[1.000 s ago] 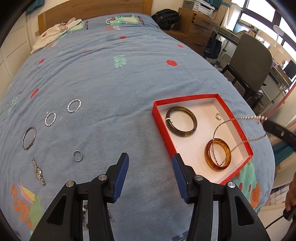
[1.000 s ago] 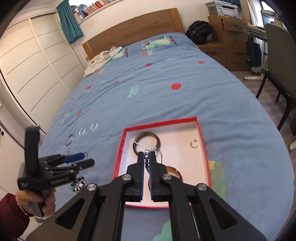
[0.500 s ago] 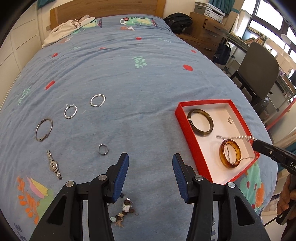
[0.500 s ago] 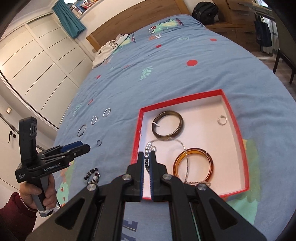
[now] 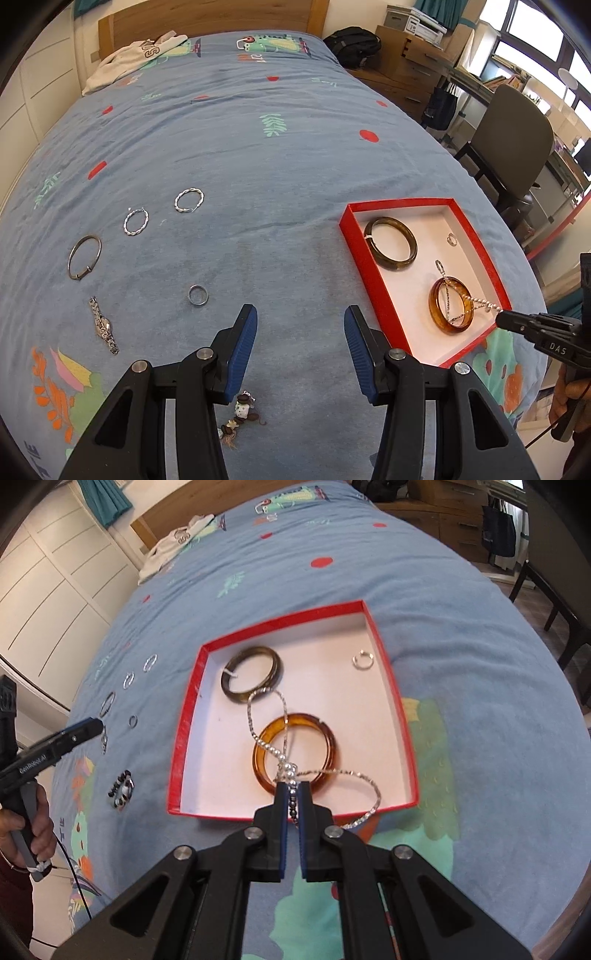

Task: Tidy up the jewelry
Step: 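Lower the silver necklace onto the amber bangle and open the right gripper, then withdraw both open tools from the box back over the jewelry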

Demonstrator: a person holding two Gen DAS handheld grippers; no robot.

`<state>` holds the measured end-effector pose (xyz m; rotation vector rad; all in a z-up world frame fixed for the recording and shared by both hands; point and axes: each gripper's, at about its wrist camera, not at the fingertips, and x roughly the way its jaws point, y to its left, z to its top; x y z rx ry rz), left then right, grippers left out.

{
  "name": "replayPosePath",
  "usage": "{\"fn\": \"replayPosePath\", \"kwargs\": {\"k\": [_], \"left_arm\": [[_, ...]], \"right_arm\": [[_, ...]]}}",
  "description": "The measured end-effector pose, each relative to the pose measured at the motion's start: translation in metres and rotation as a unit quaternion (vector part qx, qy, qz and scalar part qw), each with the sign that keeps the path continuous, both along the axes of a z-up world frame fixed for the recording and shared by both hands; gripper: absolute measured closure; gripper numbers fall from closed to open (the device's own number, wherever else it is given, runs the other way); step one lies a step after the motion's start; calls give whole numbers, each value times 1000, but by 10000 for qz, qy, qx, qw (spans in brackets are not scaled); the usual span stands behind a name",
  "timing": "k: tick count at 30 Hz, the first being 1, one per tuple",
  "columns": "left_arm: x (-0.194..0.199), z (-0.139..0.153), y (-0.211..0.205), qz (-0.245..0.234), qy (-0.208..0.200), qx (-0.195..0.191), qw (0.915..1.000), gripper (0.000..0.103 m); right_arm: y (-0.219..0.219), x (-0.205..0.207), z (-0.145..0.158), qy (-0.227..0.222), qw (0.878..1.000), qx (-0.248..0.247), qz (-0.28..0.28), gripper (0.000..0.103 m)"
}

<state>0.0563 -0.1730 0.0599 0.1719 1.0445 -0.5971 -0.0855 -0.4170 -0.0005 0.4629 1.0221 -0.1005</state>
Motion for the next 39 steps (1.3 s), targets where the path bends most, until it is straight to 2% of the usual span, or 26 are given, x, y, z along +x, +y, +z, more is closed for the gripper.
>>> {"fn": "replayPosePath", "kwargs": {"k": [5,12,16,24,34,37,39], "left_arm": [[1,3,4,49,-32,12,10000,55],[5,4,15,188,-38,2,9998,54],[4,6,17,192,-48,-5,9998,54],[-3,19,33,231,-176,-33,9996,54],[-14,67,99,647,-671,-55,9956,46],[-15,79,123,808,-803,-14,9935,43],[-16,87,142,929,-891,32,9917,42]], "right_arm": [[7,7,-7,155,9998,-113,45,98],[-4,6,-10,455,9977,-467,-180,95],[-12,1,-7,447,9978,-407,-274,95],[-8,-6,33,-85,9986,-378,-364,95],[47,1,83,-649,9965,-520,-28,94],[66,3,94,-838,9951,-518,104,87],[80,6,101,-984,9936,-525,204,78]]}}
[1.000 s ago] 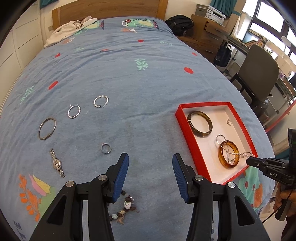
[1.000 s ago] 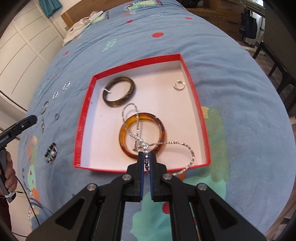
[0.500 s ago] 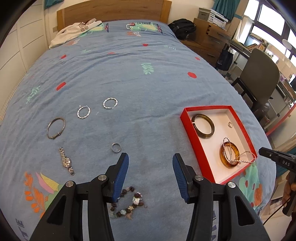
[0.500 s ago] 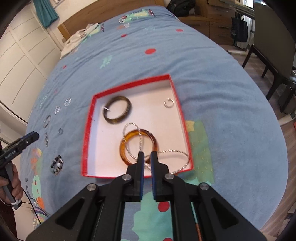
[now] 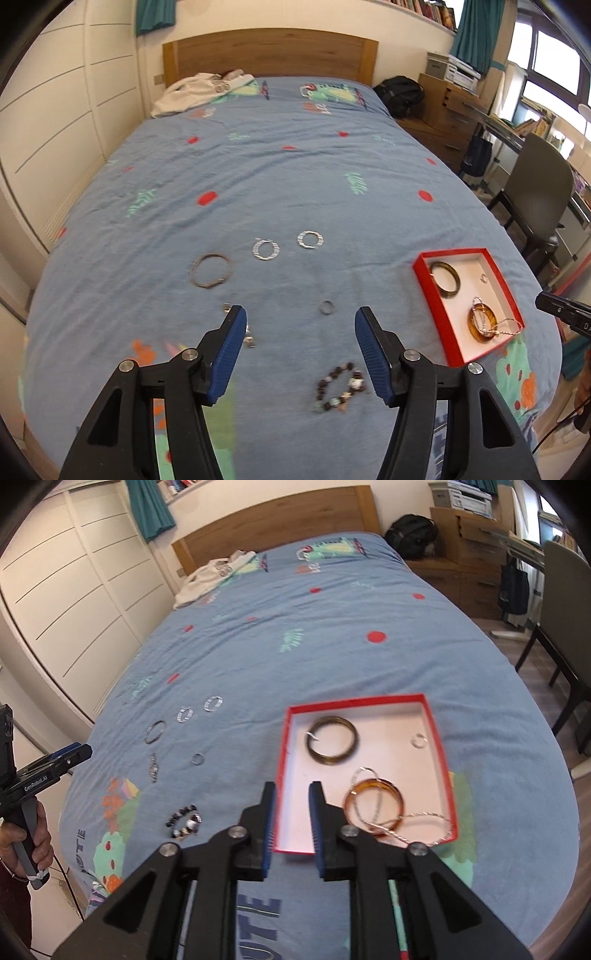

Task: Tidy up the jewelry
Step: 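Withdraw both open tools from the box back over the jewelry, then grasp the plain silver bangle rim with left tool while right tool approaches the small silver ring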

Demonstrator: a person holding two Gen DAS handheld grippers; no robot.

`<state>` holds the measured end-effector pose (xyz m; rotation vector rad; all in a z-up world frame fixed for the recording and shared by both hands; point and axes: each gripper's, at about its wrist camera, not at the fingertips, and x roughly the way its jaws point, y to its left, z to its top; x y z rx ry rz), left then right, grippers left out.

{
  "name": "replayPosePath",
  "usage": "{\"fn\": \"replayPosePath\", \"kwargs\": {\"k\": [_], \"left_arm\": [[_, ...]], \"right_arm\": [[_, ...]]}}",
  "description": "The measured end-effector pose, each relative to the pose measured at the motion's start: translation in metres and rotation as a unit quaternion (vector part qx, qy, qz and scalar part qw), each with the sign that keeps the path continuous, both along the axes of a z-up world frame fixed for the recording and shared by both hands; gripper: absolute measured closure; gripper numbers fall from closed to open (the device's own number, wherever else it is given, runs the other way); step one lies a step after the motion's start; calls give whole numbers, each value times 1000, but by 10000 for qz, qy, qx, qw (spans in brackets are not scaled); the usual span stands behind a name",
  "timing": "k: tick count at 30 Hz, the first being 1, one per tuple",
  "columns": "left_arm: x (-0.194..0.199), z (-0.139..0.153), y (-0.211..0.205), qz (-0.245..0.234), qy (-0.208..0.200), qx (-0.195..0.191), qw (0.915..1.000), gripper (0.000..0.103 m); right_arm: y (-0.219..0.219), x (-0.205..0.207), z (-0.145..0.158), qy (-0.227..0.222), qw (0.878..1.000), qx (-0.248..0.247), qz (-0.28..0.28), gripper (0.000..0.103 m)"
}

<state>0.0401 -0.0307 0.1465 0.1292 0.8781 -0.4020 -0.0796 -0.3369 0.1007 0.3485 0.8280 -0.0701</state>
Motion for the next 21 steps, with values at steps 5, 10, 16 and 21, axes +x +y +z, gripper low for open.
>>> {"fn": "replayPosePath", "kwargs": {"k": [5,10,16,21], "left_arm": [[-2,9,38,255,-107,83,9996,41],[1,13,72,511,-152,112,9985,41],[9,16,104,770,-207,137,9967,42],[24,3,114,776,-91,123,9969,44]], "right_arm": [[32,8,16,-259,9994,-3,247,73],[48,17,29,-390,9985,-76,384,73],[59,30,38,-510,9976,-121,458,73],[73,48,25,-396,9973,-88,610,73]]}}
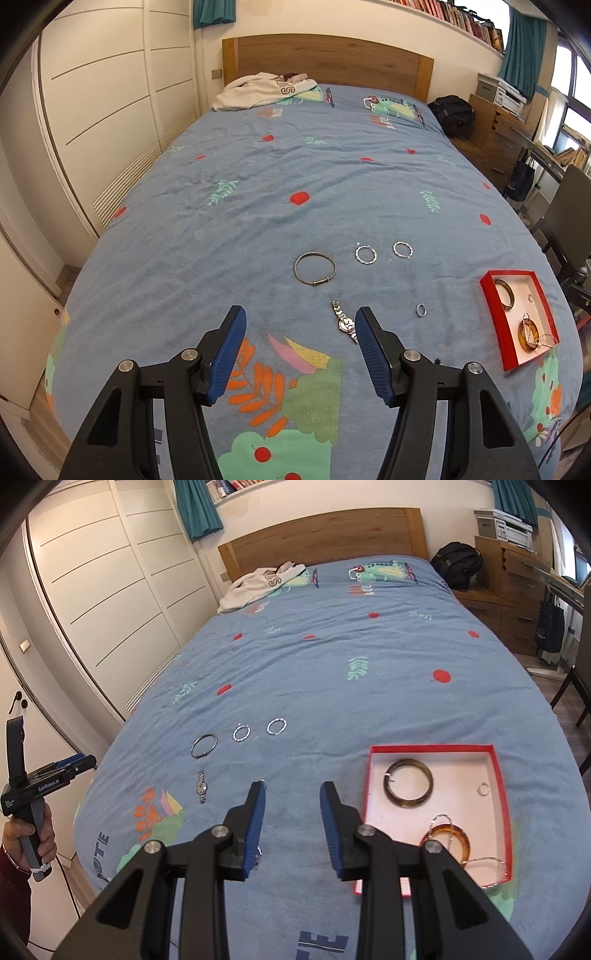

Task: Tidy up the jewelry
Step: 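Grasp the plain silver bangle rim with left tool while right tool approaches the small silver ring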

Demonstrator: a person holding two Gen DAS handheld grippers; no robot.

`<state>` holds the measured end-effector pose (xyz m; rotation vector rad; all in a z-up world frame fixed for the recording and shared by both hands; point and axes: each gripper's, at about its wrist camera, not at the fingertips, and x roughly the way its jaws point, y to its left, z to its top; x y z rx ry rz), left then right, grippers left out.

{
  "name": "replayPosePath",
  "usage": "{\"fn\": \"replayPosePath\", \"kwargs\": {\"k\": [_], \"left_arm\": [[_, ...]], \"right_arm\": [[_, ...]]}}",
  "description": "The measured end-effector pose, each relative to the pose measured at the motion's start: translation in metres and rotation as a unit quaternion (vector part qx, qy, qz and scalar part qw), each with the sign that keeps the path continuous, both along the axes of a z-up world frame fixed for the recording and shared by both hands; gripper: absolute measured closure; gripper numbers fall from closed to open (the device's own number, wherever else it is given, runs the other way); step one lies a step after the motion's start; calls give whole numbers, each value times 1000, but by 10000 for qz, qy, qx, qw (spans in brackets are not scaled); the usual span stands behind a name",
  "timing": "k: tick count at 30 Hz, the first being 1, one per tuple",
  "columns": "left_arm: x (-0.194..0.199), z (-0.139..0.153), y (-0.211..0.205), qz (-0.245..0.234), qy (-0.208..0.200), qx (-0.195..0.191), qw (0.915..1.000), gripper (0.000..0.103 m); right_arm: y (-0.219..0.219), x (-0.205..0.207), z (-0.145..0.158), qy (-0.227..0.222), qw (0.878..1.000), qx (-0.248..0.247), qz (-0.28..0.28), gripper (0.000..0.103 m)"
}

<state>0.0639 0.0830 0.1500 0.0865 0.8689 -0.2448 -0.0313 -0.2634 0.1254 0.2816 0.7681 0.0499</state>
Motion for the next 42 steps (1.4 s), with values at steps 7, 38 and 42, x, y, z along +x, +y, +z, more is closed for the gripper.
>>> {"fn": "replayPosePath", "kwargs": {"k": [7,38,42], "left_arm": [[28,-34,0,-71,299,0,9995,47],[148,-142,-38,-682,995,-43,9927,58],[157,-149,-48,-829,1047,-19,9910,58]], "right_arm": [[18,29,-24,197,9995,-9,239,73],[73,156,-141,1234,9857,2,1144,74],[75,162,-150,1324,9840,-3,1191,74]]}}
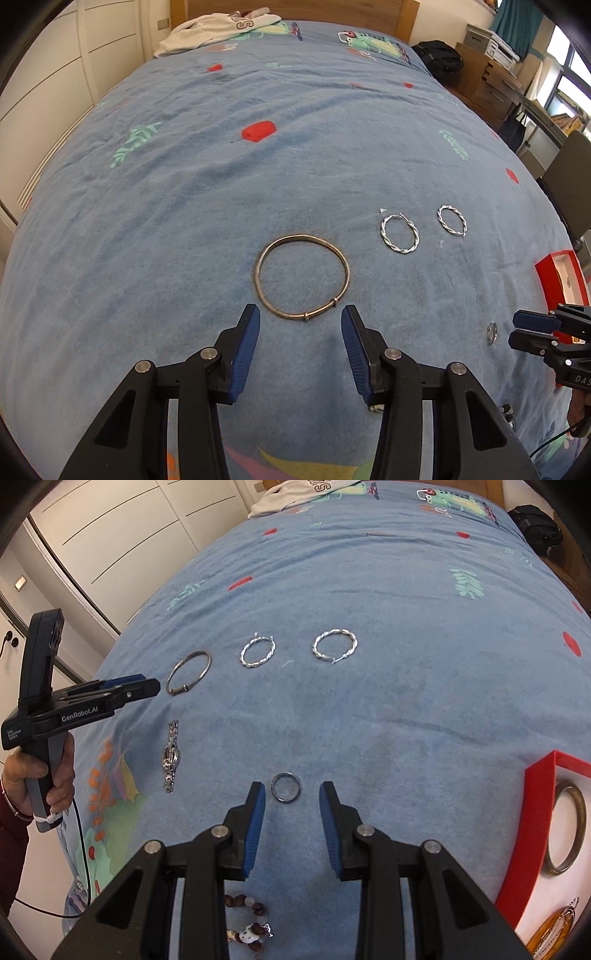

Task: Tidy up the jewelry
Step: 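Grasp the plain silver bangle rim with left tool while right tool approaches the small silver ring, then close the right gripper on the small silver ring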

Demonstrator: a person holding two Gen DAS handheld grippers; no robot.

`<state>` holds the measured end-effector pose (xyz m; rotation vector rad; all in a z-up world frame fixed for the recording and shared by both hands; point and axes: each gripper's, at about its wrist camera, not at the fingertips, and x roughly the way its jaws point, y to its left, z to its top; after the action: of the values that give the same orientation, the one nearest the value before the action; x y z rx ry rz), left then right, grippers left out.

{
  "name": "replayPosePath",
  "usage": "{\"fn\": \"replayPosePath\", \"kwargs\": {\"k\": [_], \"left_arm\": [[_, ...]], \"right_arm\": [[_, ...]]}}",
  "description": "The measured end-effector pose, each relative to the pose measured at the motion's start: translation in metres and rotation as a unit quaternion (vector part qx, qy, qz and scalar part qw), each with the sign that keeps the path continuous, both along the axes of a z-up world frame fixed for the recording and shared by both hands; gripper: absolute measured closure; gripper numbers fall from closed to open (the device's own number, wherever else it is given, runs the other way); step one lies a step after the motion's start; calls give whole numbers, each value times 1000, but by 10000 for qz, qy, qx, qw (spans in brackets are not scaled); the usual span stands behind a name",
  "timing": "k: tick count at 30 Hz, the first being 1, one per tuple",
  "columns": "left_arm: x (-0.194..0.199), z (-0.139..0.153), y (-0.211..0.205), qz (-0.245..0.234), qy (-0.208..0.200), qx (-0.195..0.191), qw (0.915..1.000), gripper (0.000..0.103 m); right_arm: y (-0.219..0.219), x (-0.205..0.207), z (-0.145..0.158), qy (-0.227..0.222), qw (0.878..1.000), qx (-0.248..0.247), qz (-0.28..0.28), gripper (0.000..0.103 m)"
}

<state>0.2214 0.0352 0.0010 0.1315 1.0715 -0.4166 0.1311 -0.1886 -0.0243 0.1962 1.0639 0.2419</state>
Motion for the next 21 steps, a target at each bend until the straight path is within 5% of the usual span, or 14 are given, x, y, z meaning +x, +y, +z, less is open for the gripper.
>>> {"fn": "replayPosePath", "kwargs": {"k": [10,16,21], "left_arm": [[8,-20,-23,-539,227,1,9983,59],[17,-30,-30,-664,257,195,9973,75],[19,-37,-43,-809,240,452,9954,75]], "right_arm": [[4,9,-15,142,9998,2,122,74],[4,14,-19,195,9997,10,177,74],[6,18,-25,255,9994,-2,227,74]]}}
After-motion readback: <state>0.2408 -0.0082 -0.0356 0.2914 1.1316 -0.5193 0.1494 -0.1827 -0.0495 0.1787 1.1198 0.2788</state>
